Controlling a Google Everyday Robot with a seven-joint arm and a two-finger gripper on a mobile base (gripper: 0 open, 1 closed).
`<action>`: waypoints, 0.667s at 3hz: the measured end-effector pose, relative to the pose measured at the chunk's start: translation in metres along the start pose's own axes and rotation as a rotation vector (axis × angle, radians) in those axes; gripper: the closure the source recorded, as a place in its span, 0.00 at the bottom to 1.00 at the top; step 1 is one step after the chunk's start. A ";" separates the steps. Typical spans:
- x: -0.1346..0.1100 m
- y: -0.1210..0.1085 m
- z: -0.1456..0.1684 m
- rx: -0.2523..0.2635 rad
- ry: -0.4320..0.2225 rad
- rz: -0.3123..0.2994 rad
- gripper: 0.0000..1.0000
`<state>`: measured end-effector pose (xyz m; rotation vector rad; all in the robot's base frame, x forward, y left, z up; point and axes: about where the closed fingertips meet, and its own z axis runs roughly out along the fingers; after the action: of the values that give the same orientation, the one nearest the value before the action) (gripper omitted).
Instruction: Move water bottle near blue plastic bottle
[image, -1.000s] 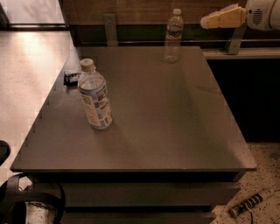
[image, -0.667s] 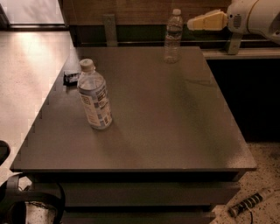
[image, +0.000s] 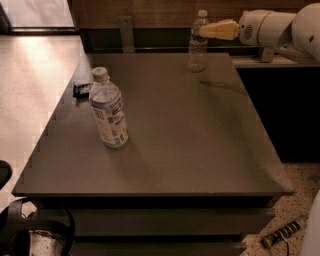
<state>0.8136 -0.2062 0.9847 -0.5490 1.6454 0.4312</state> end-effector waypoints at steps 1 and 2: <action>0.013 0.002 0.019 -0.015 0.001 0.028 0.00; 0.031 0.013 0.044 -0.052 0.007 0.054 0.00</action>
Offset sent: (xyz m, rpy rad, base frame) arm 0.0323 0.0387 -0.0514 0.0580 0.0589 0.0524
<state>0.8388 -0.1739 0.9469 -0.5460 1.6620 0.5134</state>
